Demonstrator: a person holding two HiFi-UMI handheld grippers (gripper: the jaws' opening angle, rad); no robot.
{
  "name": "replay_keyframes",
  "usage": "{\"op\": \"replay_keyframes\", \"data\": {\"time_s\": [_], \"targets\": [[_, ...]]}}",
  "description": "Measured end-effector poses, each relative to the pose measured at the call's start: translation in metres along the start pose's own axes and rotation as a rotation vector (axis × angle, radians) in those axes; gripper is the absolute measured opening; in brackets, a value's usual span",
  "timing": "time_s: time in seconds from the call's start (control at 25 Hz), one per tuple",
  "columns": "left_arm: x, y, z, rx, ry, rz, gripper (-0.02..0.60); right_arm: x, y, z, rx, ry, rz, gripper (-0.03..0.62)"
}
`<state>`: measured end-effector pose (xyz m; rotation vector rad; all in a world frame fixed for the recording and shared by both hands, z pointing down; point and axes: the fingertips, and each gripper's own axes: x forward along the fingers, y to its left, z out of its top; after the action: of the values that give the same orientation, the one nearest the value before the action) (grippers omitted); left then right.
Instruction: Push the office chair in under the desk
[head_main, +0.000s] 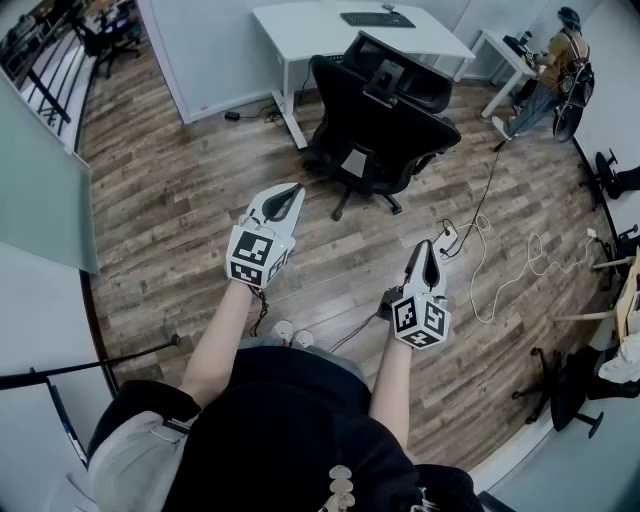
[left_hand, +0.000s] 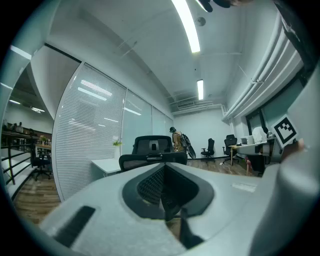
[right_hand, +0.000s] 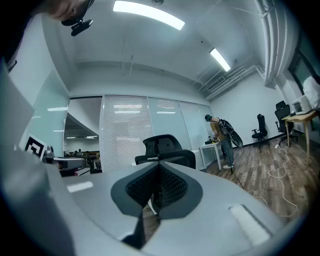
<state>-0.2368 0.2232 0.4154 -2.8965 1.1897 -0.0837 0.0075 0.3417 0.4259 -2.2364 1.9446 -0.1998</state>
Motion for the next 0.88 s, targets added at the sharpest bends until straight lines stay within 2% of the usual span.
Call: {"op": "replay_keyframes", "data": {"time_s": [0.88], "targets": [[-0.009,-0.008,-0.010,-0.011,0.025,-0.014,0.008,-0.012,0.003,-0.002,-0.002,0.003,0.002,0.011]]}}
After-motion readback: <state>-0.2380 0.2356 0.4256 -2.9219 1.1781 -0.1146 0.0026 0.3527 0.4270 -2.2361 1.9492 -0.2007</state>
